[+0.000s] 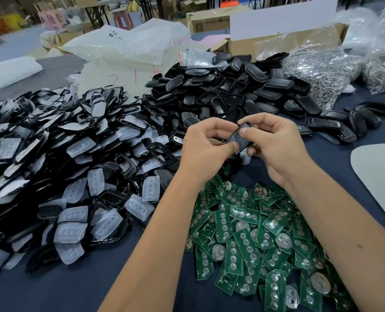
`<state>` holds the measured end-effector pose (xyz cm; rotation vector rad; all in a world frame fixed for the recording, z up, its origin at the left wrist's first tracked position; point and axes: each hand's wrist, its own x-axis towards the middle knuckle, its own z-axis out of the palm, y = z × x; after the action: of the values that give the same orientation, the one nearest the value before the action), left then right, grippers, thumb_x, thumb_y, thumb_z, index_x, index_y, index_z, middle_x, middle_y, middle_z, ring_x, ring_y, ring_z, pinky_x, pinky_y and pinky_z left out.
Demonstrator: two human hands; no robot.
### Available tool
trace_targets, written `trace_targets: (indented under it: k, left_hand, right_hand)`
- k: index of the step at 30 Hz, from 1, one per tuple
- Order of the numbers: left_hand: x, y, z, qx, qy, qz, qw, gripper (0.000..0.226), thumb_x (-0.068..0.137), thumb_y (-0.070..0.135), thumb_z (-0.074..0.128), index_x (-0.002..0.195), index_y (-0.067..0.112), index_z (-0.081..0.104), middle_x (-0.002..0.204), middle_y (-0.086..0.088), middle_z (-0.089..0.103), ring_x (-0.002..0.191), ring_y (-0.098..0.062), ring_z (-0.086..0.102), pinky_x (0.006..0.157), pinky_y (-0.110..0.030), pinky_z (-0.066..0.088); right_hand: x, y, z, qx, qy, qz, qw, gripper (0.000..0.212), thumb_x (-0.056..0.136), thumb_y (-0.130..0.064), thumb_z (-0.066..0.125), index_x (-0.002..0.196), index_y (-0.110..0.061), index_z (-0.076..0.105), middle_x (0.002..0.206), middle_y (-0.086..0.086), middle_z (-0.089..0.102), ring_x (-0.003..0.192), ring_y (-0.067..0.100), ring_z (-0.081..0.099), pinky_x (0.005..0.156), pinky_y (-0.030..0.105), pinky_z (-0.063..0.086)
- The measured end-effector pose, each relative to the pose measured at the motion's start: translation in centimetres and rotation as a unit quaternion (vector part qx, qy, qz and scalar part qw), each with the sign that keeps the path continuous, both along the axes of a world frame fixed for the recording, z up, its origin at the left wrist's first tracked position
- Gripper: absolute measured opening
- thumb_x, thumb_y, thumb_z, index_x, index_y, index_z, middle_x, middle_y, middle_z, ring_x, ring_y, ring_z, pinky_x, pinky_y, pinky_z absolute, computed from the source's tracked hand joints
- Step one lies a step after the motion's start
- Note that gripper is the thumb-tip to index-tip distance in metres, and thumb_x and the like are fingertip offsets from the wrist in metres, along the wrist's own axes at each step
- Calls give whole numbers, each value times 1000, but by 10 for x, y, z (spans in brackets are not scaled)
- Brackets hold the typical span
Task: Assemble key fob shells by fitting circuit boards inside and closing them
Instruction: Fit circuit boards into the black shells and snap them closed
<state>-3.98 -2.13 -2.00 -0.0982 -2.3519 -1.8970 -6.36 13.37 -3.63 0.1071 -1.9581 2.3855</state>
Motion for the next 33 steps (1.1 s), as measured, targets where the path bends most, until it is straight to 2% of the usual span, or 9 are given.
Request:
trace_targets:
  k: [5, 10, 13, 17, 22, 26, 29, 31, 33]
  left_hand:
    - [0, 1, 0, 23, -16, -4, 1000, 25, 82, -1, 82, 94, 19, 75, 87, -6, 78, 73, -22, 68, 76, -42, 61]
    - [0, -1, 1, 84, -64, -3, 994, 15, 88, -3, 76, 97, 9, 76, 75, -5, 74, 70, -16, 70, 65, -29, 59]
    - [-1, -2, 3, 103, -82, 3, 991, 13, 90, -5, 71, 98, 4, 76, 75, -8, 74, 69, -16, 71, 63, -28, 60]
    - [0, -2, 3, 92, -81, 7, 992, 16, 91, -7, 70, 93, 8, 75, 76, -10, 74, 68, -17, 71, 60, -28, 58]
    - [-1, -2, 3, 87, -73, 10, 993, 18, 91, -8, 69, 93, 8, 75, 77, -9, 74, 69, -16, 71, 60, -28, 58]
    - [-2, -5, 3, 90, -72, 11, 993, 19, 90, -9, 70, 92, 10, 76, 75, -7, 75, 68, -15, 71, 59, -26, 56]
    - [-2, -7, 2, 88, -75, 25, 993, 18, 89, -9, 71, 93, 8, 77, 74, -4, 73, 67, -12, 70, 56, -23, 55]
    - [-4, -9, 1, 92, -82, 43, 991, 17, 88, -8, 72, 95, 6, 77, 77, -5, 74, 68, -11, 70, 57, -22, 55]
    - [-6, -13, 1, 113, -94, 63, 987, 16, 88, -7, 73, 96, 5, 79, 82, -7, 76, 69, -12, 71, 60, -21, 55]
  right_hand:
    - [0, 0, 2, -2, -5, -25, 1000, 25, 94, 0, 67, 81, -17, 80, 80, 12, 72, 65, 22, 63, 50, 27, 50]
    - [-1, 0, -1, 13, 2, -33, 999, 21, 95, -4, 70, 84, -18, 81, 79, 6, 75, 64, 16, 66, 49, 23, 49]
    - [0, 0, -2, 60, 38, -44, 997, 15, 94, -6, 74, 87, -18, 80, 77, 8, 77, 57, 15, 63, 48, 24, 50]
    - [0, 1, -4, 171, 87, -88, 978, 11, 92, -12, 77, 87, -21, 79, 74, 2, 76, 44, 19, 64, 48, 36, 56]
    - [6, -2, -1, 228, 127, -108, 959, 14, 95, -12, 73, 88, -24, 75, 76, -11, 75, 42, 16, 66, 43, 33, 55]
    - [4, 0, -1, 223, 121, -67, 965, 12, 99, -8, 68, 99, -16, 76, 79, -7, 74, 47, 18, 66, 50, 44, 60]
    - [4, 1, 0, 247, 141, -45, 958, 21, 101, -2, 62, 107, -17, 74, 97, 2, 72, 55, 14, 68, 55, 29, 56]
    - [5, 3, 1, 299, 195, -52, 933, 31, 99, 6, 56, 112, -16, 74, 107, 0, 65, 72, 8, 66, 64, 20, 53]
    - [5, 5, 2, 365, 251, -48, 895, 41, 94, 13, 53, 115, -14, 75, 109, -3, 62, 86, 8, 60, 71, 20, 48]
